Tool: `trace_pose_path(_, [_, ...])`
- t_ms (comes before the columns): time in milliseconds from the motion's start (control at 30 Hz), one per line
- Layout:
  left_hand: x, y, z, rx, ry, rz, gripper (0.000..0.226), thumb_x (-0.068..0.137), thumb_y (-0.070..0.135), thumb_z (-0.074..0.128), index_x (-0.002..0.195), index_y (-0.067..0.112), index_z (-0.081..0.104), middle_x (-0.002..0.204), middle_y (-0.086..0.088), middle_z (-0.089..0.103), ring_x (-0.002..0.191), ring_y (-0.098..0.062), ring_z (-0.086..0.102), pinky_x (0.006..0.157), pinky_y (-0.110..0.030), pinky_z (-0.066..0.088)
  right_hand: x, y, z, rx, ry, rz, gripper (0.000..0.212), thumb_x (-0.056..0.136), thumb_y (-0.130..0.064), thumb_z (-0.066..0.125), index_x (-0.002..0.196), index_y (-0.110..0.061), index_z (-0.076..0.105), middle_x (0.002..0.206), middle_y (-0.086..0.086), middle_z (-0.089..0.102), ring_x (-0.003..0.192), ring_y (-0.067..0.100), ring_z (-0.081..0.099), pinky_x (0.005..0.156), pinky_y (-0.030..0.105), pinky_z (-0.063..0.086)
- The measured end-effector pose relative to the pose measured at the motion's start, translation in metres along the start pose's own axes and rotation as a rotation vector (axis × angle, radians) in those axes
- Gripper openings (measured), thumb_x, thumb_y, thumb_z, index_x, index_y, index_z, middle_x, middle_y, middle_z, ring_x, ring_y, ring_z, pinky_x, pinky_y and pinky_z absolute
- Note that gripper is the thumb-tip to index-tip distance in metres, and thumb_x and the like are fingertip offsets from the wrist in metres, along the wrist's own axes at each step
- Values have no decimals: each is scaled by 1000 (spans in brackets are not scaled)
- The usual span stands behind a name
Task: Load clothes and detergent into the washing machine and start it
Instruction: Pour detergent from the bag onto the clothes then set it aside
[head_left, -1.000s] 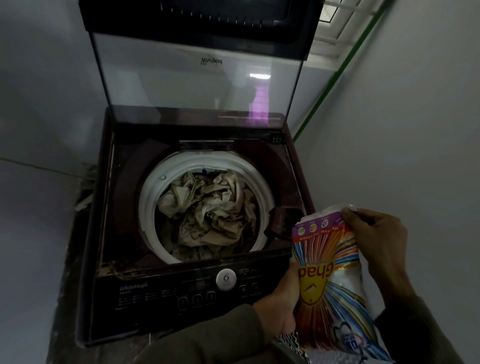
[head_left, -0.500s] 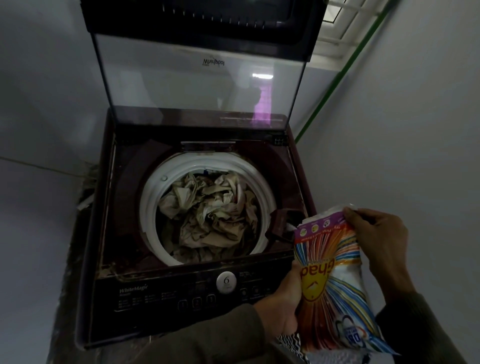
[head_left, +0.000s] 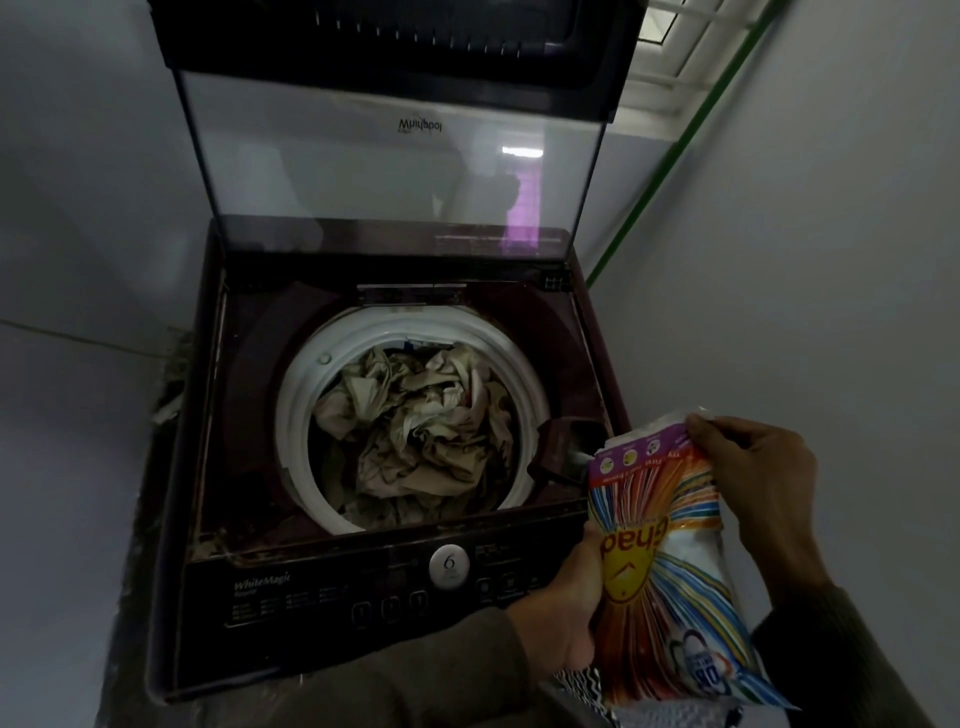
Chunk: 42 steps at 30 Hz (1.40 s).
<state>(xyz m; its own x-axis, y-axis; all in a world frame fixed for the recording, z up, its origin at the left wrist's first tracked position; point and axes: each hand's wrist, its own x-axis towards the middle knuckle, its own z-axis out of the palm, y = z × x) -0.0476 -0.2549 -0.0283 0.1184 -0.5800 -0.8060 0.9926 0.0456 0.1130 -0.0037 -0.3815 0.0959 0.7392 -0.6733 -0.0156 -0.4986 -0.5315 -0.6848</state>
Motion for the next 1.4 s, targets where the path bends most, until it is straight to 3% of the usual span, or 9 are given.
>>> trace_pose_path(167, [3, -1, 0, -38, -2, 9, 70, 96, 70, 28, 89, 23, 80, 92, -11, 78, 93, -26, 71, 94, -37, 55, -1, -1, -1, 18, -7, 2, 22, 87, -25, 73, 101, -9, 77, 71, -1, 69, 65, 18, 68, 74, 41, 60])
trace_pose_path(300, [0, 0, 1, -15, 5, 21, 70, 95, 72, 25, 112, 25, 75, 113, -12, 73, 108, -28, 67, 104, -40, 50, -3, -1, -3, 25, 5, 10, 22, 87, -25, 72, 101, -8, 77, 72, -1, 69, 64, 16, 68, 73, 38, 59])
trace_pose_path(467, [-7, -1, 0, 31, -4, 95, 60, 97, 68, 26, 103, 30, 73, 101, -4, 76, 97, -21, 69, 82, -31, 56, -13, 1, -11, 12, 60, 23, 22, 86, -28, 73, 99, -12, 78, 78, 3, 73, 71, 20, 70, 79, 46, 60])
trace_pose_path(700, [-10, -5, -7, 176, 16, 178, 57, 96, 68, 26, 101, 33, 71, 97, 3, 75, 96, -13, 69, 87, -27, 55, -38, -3, -30, 15, 112, 23, 23, 86, -27, 74, 101, -10, 77, 76, 0, 70, 75, 19, 68, 80, 40, 57])
trace_pose_path(867, [-19, -5, -3, 242, -2, 264, 53, 101, 59, 23, 93, 36, 69, 78, 14, 75, 82, -4, 69, 67, -17, 52, -53, -5, -38, 75, 156, 46, 22, 88, -22, 72, 102, -6, 76, 72, -4, 66, 67, 10, 62, 80, 41, 55])
trace_pose_path(1000, [-12, -7, -4, 265, -11, 395, 56, 93, 72, 27, 109, 41, 71, 104, 10, 76, 100, -10, 71, 92, -30, 55, -63, -5, -44, 133, 205, 50, 26, 87, -22, 72, 106, -5, 75, 80, 0, 68, 74, 17, 64, 81, 37, 52])
trace_pose_path(1100, [-4, -12, -5, 322, 46, 521, 62, 84, 85, 28, 122, 50, 62, 124, 12, 69, 119, -12, 62, 107, -41, 46, -71, -1, -47, 169, 255, 33, 23, 86, -27, 74, 106, -15, 76, 77, -3, 68, 83, 25, 70, 78, 41, 59])
trace_pose_path(1200, [3, -15, -4, 352, 88, 575, 70, 74, 96, 28, 127, 58, 53, 137, 16, 59, 133, -15, 50, 115, -45, 35, -82, 0, -49, 263, 317, 1, 15, 83, -37, 74, 92, -48, 74, 76, -15, 74, 85, 22, 72, 79, 41, 59])
trace_pose_path(1400, [-52, 8, 5, 446, 165, 777, 32, 96, 67, 21, 110, 59, 49, 105, 34, 54, 100, 17, 50, 95, -18, 37, -103, -13, -51, 464, 381, -108, 13, 82, -39, 70, 85, -51, 74, 80, -22, 73, 81, 15, 68, 74, 32, 57])
